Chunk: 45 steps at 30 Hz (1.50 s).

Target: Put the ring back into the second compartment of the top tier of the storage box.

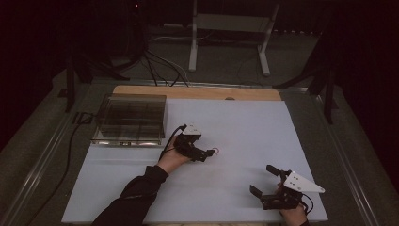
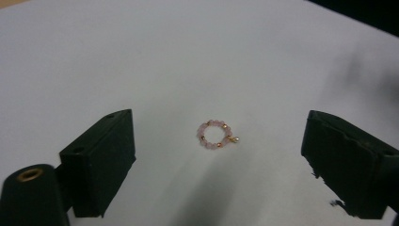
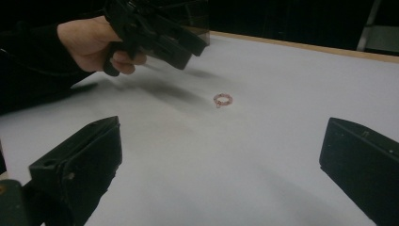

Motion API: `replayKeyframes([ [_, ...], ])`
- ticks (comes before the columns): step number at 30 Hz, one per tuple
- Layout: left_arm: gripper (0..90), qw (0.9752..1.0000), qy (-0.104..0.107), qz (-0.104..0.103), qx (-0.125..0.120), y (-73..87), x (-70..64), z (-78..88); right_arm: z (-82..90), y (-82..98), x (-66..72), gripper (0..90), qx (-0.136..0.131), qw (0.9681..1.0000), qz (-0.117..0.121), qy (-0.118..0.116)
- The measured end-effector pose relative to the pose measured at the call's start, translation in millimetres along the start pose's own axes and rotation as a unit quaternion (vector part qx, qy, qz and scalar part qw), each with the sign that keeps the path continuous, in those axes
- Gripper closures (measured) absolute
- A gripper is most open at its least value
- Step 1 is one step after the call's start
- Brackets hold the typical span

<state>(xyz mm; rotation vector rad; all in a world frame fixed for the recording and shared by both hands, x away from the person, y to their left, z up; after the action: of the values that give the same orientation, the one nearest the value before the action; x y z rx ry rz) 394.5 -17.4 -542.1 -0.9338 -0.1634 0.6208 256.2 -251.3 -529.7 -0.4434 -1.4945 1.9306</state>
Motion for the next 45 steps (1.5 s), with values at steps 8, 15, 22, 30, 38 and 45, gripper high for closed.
replayKeyframes([
  [8, 23.6, 0.9994, -0.025, -0.006, 0.023, -3.0, -1.0, -13.7, -0.3, 0.1, 0.5, 0.0, 0.001, 1.0, 0.001, -0.001],
  [15, 33.9, 0.9986, -0.03, -0.02, 0.039, -3.5, -3.7, -24.5, -0.2, 0.3, 0.6, 0.0, 0.001, 1.0, 0.001, -0.001],
  [22, 47.9, 0.9975, -0.038, -0.023, 0.055, -0.2, -2.1, -35.7, 0.1, 0.4, 0.7, 0.0, 0.001, 1.0, 0.001, -0.001],
  [30, 61.0, 0.9959, -0.042, -0.025, 0.077, 4.1, 0.0, -45.9, -0.4, 0.8, 0.9, 0.0, 0.002, 1.0, 0.001, -0.002],
  [38, 74.9, 0.9957, -0.044, -0.02, 0.08, 6.3, 1.3, -51.0, -0.2, 0.8, 1.1, 0.0, 0.002, 1.0, 0.002, -0.002],
  [45, 78.4, 0.9942, -0.058, -0.036, 0.083, 6.4, -0.1, -51.5, -0.5, 1.1, 1.1, 0.0, 0.003, 1.0, 0.003, -0.002],
])
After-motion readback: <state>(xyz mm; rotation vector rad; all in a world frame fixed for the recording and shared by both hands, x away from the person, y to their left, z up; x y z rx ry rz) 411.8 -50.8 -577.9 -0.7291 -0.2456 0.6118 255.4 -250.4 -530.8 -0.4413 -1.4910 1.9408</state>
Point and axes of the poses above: each handheld gripper's, and its own axes: z roughly backward along the jaws, y roughly out of its underside, x roughly to its left, the point moved 7 cm from there along -z, roughly forward along the jaws, and after that the axes turned 3 degrees about -y, right-handed, at the moved point
